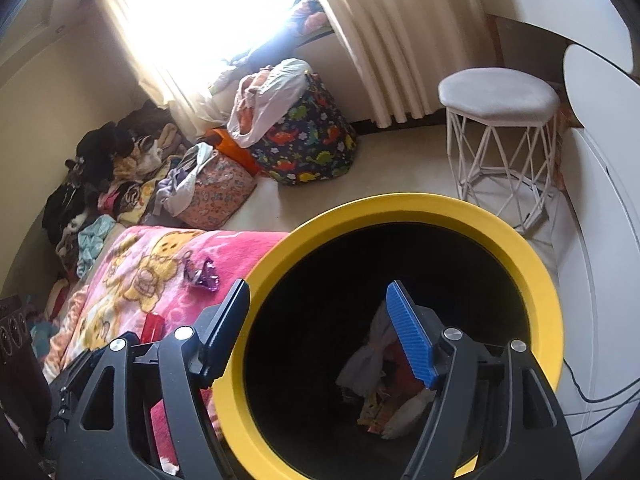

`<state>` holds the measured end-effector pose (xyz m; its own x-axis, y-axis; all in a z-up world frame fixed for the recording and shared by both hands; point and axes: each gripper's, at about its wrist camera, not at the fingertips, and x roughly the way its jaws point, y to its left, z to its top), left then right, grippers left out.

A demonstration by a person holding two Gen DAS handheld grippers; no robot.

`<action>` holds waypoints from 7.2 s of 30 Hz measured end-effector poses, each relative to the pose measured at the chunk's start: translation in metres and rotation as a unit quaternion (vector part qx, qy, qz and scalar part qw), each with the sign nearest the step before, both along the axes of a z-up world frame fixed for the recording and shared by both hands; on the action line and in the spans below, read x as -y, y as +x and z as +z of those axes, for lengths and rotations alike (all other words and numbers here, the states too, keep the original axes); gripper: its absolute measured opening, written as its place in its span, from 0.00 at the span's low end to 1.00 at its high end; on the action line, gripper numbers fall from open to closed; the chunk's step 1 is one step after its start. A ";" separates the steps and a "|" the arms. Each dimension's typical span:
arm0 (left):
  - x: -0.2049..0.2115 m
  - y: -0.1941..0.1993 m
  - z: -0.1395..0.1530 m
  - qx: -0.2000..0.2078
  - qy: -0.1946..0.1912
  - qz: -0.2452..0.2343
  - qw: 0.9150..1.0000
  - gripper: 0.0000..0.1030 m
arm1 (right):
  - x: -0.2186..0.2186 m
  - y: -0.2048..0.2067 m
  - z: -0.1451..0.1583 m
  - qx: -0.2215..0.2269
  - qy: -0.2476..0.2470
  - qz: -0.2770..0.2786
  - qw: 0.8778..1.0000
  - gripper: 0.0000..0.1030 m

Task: Collect trash

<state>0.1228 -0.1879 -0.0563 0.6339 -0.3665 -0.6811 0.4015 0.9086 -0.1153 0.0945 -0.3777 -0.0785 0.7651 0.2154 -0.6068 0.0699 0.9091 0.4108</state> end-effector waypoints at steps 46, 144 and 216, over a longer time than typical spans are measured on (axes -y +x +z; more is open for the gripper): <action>-0.147 0.028 -0.031 -0.046 -0.036 0.164 0.985 0.89 | -0.156 0.094 0.006 -0.019 -0.095 0.186 0.978 0.67; -0.006 -0.004 0.004 -0.016 -0.048 0.021 0.998 0.27 | 0.011 0.003 -0.005 -0.030 0.023 0.022 0.999 0.40; -0.038 -0.025 0.012 0.010 -0.012 0.073 0.997 0.89 | 0.008 -0.084 0.027 0.047 -0.065 -0.062 0.995 0.94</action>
<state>0.0983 -0.1501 -0.0446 0.6944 -0.2861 -0.6603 0.2683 0.9544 -0.1313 0.0105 -0.3859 -0.0513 0.8351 0.0409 -0.5486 0.1511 0.9418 0.3002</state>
